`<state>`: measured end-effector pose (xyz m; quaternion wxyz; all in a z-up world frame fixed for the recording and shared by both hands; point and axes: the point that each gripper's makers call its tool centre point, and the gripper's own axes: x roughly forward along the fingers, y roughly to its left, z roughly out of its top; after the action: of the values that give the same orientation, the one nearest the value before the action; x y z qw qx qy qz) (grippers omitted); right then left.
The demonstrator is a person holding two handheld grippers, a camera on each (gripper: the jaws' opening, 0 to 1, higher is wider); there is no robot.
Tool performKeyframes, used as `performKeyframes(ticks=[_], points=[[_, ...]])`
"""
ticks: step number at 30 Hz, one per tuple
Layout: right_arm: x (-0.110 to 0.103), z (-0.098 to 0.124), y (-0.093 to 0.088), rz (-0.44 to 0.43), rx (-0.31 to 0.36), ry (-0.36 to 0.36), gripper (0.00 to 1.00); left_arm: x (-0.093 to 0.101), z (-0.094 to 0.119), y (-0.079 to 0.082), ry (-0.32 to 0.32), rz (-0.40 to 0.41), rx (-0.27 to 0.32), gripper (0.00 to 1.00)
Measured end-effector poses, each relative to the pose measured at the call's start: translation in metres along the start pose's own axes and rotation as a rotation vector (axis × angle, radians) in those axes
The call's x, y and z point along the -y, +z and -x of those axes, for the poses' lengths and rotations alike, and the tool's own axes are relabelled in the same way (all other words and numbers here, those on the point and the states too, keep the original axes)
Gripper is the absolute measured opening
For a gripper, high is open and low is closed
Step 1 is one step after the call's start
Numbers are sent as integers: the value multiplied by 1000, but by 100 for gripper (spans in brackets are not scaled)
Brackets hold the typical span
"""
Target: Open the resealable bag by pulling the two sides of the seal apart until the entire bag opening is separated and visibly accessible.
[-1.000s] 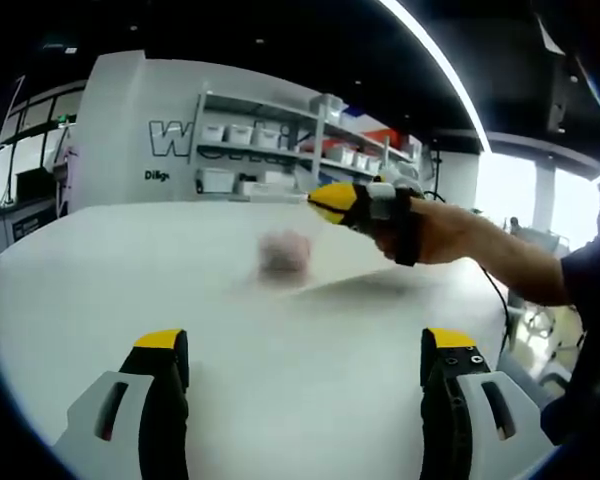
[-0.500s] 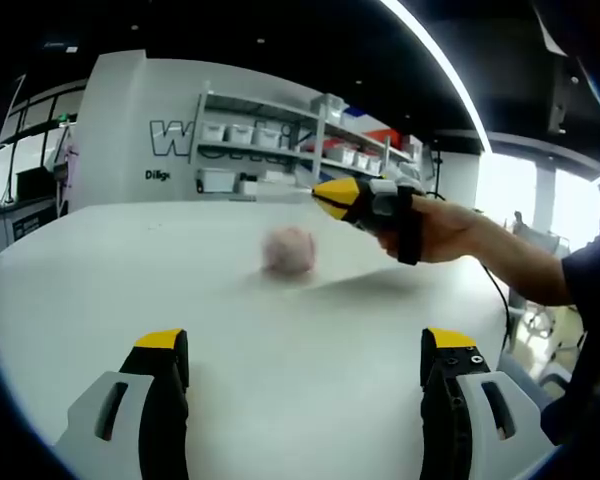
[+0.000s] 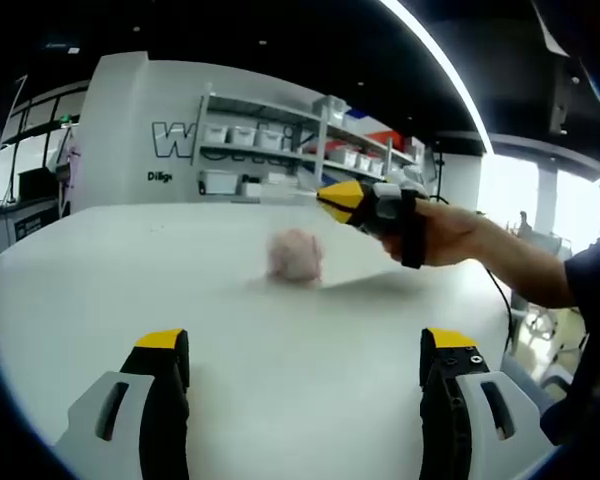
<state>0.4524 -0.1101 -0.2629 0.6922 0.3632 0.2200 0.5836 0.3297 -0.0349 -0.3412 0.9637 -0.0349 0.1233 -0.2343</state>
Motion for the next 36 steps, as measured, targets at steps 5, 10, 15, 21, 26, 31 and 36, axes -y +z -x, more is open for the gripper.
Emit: performKeyframes(ticks=[5,10,15,21,26,31,36], points=[[-1,0,-1,0,1,3,0,2,-2,2,-5,2,3,95],[0,1,2,-3,4,2,0,4,-4,3,-10,0,3,95],[0,1,2,1,5,0,0,4,-8,7,-13,-2,8,95],[1,0,3,-2,6,1,0,4,-15,12,-17,-5,14,95],[0,0,1,-3,7,1,0,5,-23,23,-18,-16,31,94],[-1,1,1,-4,6,1,0,4,-32,29,-16,-30,41,94],[0,1,2,-4,8,1,0,3,-42,34,-12,-44,43,94]])
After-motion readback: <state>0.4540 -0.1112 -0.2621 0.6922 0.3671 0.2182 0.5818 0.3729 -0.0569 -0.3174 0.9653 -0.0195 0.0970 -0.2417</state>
